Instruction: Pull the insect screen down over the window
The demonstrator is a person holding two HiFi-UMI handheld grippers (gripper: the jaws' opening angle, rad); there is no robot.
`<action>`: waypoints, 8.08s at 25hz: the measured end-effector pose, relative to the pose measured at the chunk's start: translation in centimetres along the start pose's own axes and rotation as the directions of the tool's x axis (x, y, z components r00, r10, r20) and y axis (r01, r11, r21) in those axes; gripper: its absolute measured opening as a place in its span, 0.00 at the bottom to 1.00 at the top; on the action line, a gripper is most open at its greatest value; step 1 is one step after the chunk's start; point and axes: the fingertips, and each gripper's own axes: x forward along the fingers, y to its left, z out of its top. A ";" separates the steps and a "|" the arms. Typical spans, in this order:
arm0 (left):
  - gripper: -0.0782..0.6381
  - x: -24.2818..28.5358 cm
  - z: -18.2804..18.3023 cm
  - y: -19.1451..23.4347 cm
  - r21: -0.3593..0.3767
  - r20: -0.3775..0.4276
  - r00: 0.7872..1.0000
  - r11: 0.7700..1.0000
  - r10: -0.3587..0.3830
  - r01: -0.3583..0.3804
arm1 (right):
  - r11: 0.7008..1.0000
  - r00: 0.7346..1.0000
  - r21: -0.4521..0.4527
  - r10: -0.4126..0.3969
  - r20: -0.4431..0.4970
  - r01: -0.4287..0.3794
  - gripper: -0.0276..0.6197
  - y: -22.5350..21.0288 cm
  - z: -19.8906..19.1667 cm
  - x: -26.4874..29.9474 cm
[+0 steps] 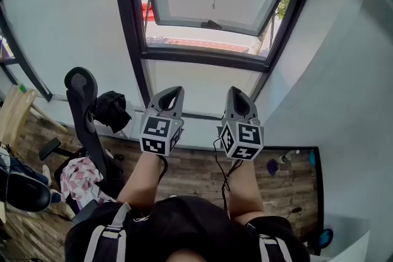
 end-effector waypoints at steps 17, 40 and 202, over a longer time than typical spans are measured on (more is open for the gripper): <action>0.12 0.1 -2.2 4.5 -0.007 -0.007 0.999 0.999 -0.038 0.038 | 0.999 0.995 0.048 0.012 -0.096 -0.008 0.05 4.3 -3.7 2.8; 0.12 20.9 -3.7 7.0 0.032 -0.004 1.000 0.999 -0.001 0.001 | 0.998 0.995 0.008 0.057 -0.079 -0.056 0.05 -7.7 -6.4 20.2; 0.14 42.7 5.4 38.5 0.831 -0.547 0.774 0.319 0.318 0.456 | 0.120 0.725 -0.867 -0.500 -0.474 -0.484 0.08 -37.1 4.7 44.4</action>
